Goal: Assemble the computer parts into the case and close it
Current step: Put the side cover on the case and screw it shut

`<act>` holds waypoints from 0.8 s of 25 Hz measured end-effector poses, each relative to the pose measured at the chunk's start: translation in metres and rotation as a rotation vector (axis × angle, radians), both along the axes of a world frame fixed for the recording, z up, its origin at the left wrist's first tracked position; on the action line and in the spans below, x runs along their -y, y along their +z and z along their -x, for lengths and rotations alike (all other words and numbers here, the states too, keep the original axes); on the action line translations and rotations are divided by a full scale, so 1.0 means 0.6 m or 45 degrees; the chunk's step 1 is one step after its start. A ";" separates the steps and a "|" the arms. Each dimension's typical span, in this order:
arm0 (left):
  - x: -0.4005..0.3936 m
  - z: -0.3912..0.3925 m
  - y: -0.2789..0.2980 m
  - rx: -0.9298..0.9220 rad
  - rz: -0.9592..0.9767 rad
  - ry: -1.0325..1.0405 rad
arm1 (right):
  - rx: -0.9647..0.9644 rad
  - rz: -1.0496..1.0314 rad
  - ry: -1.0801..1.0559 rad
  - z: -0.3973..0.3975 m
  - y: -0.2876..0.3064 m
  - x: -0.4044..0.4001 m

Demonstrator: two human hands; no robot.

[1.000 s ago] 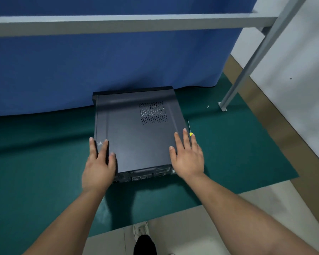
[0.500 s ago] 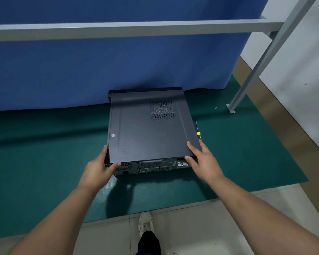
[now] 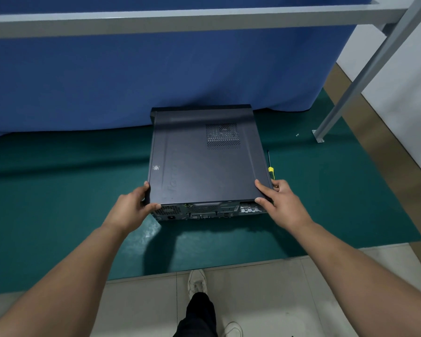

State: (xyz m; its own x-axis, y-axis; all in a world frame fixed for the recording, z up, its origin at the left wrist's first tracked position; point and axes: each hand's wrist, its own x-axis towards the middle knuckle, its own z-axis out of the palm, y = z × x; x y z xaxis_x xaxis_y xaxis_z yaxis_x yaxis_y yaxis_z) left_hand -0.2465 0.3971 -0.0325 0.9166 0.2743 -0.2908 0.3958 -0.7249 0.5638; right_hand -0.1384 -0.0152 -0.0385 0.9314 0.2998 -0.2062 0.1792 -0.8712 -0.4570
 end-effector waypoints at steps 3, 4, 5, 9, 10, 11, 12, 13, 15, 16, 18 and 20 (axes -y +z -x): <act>0.002 -0.001 -0.001 0.055 0.043 0.068 | 0.023 -0.027 -0.044 0.004 0.003 -0.007; 0.002 -0.002 0.000 0.051 0.051 0.074 | 0.028 -0.020 -0.043 0.007 0.005 -0.010; 0.000 -0.004 0.001 0.039 0.056 0.071 | 0.027 -0.003 -0.037 0.009 0.007 -0.010; -0.002 -0.011 0.008 -0.039 0.149 0.123 | -0.056 -0.011 -0.044 0.003 0.021 -0.017; 0.004 -0.017 0.010 -0.041 0.161 0.148 | -0.062 0.007 -0.079 -0.008 0.025 -0.026; 0.012 -0.030 0.011 -0.033 0.131 0.168 | -0.070 0.042 -0.126 -0.025 0.029 -0.039; 0.021 -0.046 0.008 -0.035 0.072 0.201 | -0.094 0.090 -0.166 -0.043 0.033 -0.056; 0.033 -0.066 0.005 -0.054 0.012 0.253 | -0.134 0.145 -0.189 -0.062 0.035 -0.076; 0.060 -0.106 0.000 -0.103 -0.056 0.366 | -0.184 0.255 -0.222 -0.089 0.029 -0.115; 0.074 -0.118 -0.006 -0.098 -0.095 0.405 | -0.164 0.304 -0.257 -0.093 0.022 -0.131; 0.095 -0.127 -0.020 -0.043 -0.242 0.460 | -0.027 0.387 -0.334 -0.090 0.003 -0.149; 0.104 -0.128 -0.027 0.006 -0.338 0.495 | 0.080 0.413 -0.375 -0.087 -0.013 -0.153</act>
